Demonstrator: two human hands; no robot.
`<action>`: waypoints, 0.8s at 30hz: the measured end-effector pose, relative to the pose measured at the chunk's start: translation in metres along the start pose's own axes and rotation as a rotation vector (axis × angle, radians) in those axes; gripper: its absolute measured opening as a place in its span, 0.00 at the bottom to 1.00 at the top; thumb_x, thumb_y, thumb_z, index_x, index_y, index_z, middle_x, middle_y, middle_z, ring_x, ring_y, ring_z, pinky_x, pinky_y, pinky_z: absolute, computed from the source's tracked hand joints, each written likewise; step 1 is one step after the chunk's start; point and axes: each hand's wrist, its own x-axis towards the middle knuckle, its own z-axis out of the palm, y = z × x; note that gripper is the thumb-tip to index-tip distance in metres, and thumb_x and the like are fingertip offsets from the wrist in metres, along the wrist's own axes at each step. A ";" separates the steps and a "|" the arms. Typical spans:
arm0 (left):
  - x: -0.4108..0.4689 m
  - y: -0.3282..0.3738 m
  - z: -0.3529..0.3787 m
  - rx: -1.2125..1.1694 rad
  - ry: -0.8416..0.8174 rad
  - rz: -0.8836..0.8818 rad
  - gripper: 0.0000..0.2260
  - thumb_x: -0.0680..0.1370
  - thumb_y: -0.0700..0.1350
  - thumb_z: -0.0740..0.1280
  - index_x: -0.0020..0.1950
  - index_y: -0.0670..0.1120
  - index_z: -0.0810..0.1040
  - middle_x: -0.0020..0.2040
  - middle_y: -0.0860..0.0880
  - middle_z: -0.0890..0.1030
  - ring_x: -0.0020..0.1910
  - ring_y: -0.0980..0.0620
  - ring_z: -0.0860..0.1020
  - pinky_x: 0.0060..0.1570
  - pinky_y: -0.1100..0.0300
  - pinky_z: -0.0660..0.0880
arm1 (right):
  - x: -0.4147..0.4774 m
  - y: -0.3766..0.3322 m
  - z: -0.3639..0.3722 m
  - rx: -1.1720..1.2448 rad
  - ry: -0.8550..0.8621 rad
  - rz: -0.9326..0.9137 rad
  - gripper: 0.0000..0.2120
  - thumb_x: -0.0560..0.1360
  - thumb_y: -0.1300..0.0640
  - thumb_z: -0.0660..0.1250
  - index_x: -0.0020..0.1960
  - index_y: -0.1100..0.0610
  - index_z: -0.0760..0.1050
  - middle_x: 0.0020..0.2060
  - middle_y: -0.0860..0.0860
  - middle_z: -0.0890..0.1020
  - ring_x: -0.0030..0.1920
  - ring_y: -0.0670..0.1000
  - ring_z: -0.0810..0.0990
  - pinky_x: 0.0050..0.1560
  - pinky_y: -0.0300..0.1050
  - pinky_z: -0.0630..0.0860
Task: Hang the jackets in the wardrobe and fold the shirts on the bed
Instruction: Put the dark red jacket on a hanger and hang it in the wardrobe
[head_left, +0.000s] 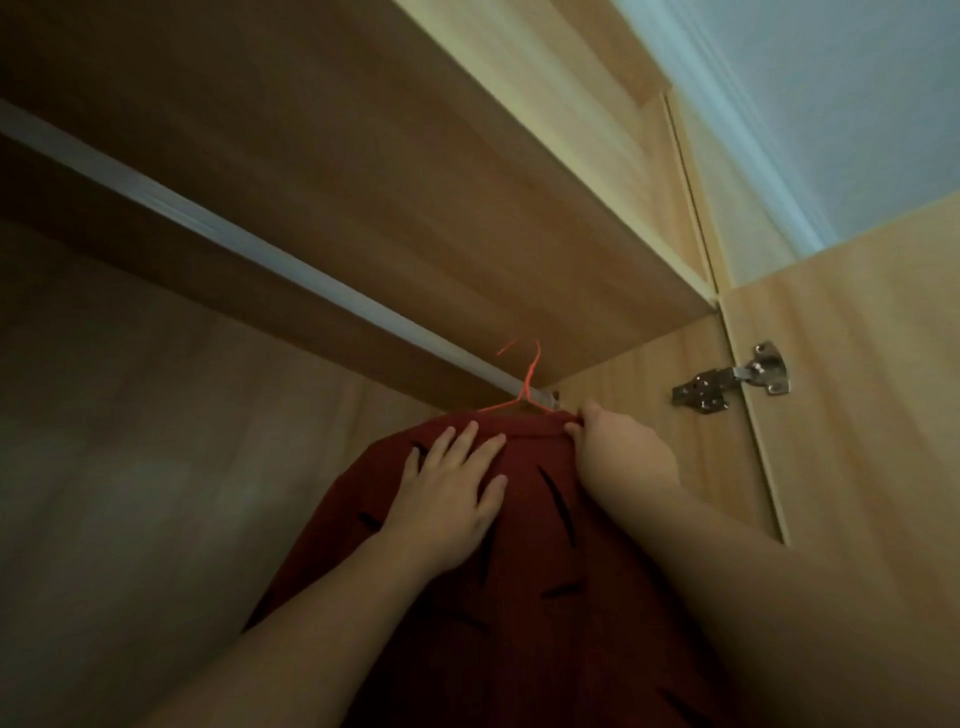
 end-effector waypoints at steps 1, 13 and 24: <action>0.008 -0.006 0.008 -0.003 -0.019 0.005 0.24 0.82 0.61 0.48 0.79 0.63 0.50 0.82 0.54 0.48 0.80 0.51 0.45 0.77 0.41 0.47 | 0.009 -0.004 0.007 -0.017 -0.013 0.013 0.13 0.83 0.46 0.54 0.56 0.53 0.71 0.49 0.55 0.81 0.50 0.60 0.80 0.40 0.48 0.67; -0.009 -0.041 0.058 -0.121 -0.075 0.009 0.25 0.82 0.60 0.50 0.80 0.61 0.51 0.81 0.52 0.53 0.79 0.49 0.53 0.76 0.45 0.55 | -0.003 -0.010 0.055 -0.289 -0.143 0.007 0.10 0.83 0.50 0.53 0.56 0.53 0.71 0.51 0.52 0.81 0.50 0.56 0.81 0.41 0.48 0.69; -0.137 0.096 -0.032 -0.205 -0.169 0.132 0.31 0.76 0.65 0.44 0.79 0.61 0.52 0.81 0.54 0.55 0.80 0.51 0.51 0.77 0.47 0.53 | -0.198 0.043 -0.082 -0.336 -0.172 -0.123 0.25 0.78 0.43 0.55 0.73 0.46 0.66 0.70 0.49 0.72 0.71 0.54 0.67 0.64 0.55 0.69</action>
